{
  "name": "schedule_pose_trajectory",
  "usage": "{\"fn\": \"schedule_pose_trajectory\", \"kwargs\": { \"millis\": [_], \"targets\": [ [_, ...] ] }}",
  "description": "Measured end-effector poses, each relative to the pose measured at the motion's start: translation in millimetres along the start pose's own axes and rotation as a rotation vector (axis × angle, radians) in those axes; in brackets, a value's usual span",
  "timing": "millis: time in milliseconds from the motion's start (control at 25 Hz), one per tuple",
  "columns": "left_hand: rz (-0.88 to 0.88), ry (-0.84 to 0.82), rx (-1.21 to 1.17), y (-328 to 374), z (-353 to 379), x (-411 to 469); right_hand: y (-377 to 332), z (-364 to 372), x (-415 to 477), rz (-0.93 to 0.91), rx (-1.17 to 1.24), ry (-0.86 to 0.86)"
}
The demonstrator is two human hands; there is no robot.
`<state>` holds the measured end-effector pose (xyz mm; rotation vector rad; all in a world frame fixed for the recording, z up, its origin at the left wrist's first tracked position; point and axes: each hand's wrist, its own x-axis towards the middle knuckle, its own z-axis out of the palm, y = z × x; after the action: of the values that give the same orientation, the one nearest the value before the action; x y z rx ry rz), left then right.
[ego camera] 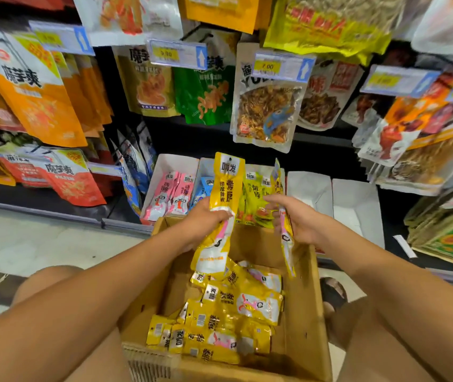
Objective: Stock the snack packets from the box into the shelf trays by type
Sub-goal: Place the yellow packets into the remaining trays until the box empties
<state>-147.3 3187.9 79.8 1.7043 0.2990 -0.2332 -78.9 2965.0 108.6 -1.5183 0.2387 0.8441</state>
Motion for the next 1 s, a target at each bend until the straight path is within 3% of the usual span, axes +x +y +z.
{"fn": "schedule_pose_trajectory", "kwargs": {
  "millis": [120, 360, 560, 680, 880, 1000],
  "targets": [
    [-0.013, -0.031, -0.050, -1, 13, 29, -7, -13, 19, -0.036, 0.124, 0.043],
    [-0.049, -0.005, -0.168, -5, 26, 73, -23, -17, 47, -0.141, 0.063, 0.132],
    [-0.064, -0.077, -0.342, -7, 35, 83, -8, -10, 67, -0.273, 0.011, 0.045],
    [-0.044, -0.048, -0.416, -10, 41, 81, 6, -10, 74, -0.308, 0.089, 0.083],
    [-0.029, 0.042, -0.378, -18, 36, 91, 14, -6, 81, -0.186, 0.042, 0.121],
    [-0.072, 0.080, -0.391, -20, 27, 99, 9, -8, 72, -0.164, -0.122, 0.212]
  ]
}}
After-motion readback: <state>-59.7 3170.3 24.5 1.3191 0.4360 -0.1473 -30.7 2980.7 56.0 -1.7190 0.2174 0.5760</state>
